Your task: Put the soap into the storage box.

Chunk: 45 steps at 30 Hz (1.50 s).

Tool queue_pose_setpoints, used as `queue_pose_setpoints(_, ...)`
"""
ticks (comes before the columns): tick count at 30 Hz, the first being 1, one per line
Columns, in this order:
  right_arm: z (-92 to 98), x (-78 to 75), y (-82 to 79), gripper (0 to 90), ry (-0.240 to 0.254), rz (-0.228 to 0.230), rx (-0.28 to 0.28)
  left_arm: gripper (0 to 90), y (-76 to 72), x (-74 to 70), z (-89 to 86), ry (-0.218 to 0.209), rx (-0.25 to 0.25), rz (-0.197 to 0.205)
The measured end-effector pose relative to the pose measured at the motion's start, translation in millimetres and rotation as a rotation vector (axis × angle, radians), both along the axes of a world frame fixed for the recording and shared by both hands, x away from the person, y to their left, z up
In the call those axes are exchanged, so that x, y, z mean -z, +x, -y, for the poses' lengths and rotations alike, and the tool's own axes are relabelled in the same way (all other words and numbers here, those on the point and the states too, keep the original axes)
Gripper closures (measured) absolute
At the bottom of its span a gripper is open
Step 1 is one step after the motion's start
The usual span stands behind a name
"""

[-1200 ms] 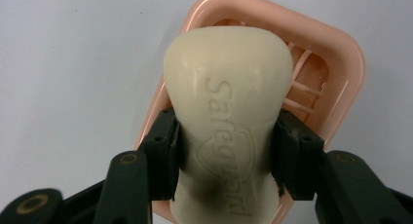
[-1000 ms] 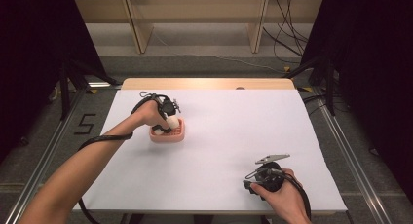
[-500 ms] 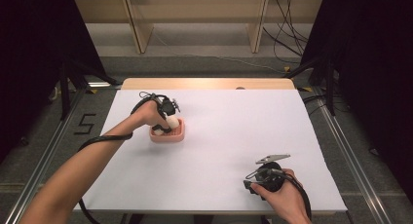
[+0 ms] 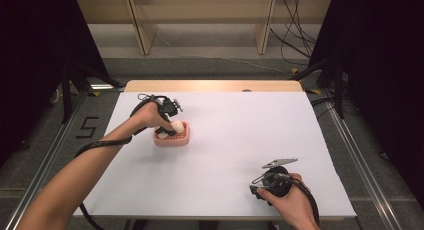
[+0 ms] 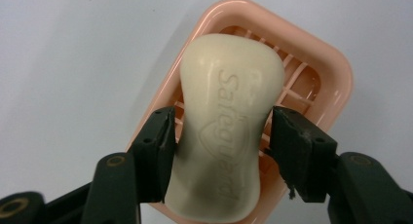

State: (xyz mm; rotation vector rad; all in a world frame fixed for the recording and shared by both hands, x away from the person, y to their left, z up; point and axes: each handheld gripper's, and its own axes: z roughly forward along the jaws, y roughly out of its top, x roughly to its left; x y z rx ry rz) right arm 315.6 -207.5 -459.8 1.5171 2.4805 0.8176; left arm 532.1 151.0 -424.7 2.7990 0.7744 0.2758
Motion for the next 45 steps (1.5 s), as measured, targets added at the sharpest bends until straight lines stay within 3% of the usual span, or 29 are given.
queue_pose_setpoints(3, -0.4, -0.1, -0.1, 46.3, 0.001, 0.002, 0.0, 40.5, -3.5, -8.0, -2.2, -0.014, -0.003, 0.022)
queue_pose_setpoints(4, -0.3, 0.0, 0.1, 46.3, -0.001, 0.001, -0.002, 40.0, -6.2, -8.4, -2.3, -0.048, -0.031, 0.038)
queue_pose_setpoints(6, -1.3, 0.1, -0.4, 46.2, -0.003, -0.006, 0.013, 40.2, -9.4, -11.5, -5.1, -0.056, -0.03, 0.048)
queue_pose_setpoints(15, -2.1, 0.1, -0.7, 46.2, 0.002, -0.002, 0.003, 40.9, -34.8, -18.1, -32.1, -0.128, -0.077, 0.11)
queue_pose_setpoints(22, -4.0, 1.5, -0.2, 46.2, 0.0, 0.001, -0.007, 41.2, -63.1, -17.3, -54.3, -0.234, -0.174, 0.153)
queue_pose_setpoints(24, -4.5, 2.2, 0.2, 46.2, -0.004, 0.003, -0.005, 41.5, -69.5, -16.4, -59.1, -0.244, -0.188, 0.159)
queue_pose_setpoints(26, -4.5, 2.1, 0.2, 46.2, -0.005, 0.003, -0.007, 41.4, -79.4, -13.6, -65.4, -0.27, -0.216, 0.168)
queue_pose_setpoints(30, -5.4, 1.6, -0.9, 46.2, -0.006, -0.008, -0.004, 40.7, -98.0, -5.9, -74.8, -0.283, -0.233, 0.183)
queue_pose_setpoints(36, -6.4, 1.7, -1.3, 46.2, -0.004, -0.009, -0.004, 40.5, -122.5, 10.6, -87.1, -0.279, -0.257, 0.192)
queue_pose_setpoints(38, -6.5, 1.9, -1.3, 46.2, -0.005, -0.009, -0.004, 40.5, -132.5, 20.5, -88.9, -0.29, -0.292, 0.194)
queue_pose_setpoints(43, -6.4, 3.1, -0.7, 46.3, -0.008, -0.002, -0.012, 40.5, -154.6, 43.1, -95.8, -0.289, -0.298, 0.173)
queue_pose_setpoints(45, -7.1, 3.3, -0.8, 46.3, -0.002, -0.001, -0.002, 40.8, -160.8, 49.0, -97.5, -0.314, -0.316, 0.182)
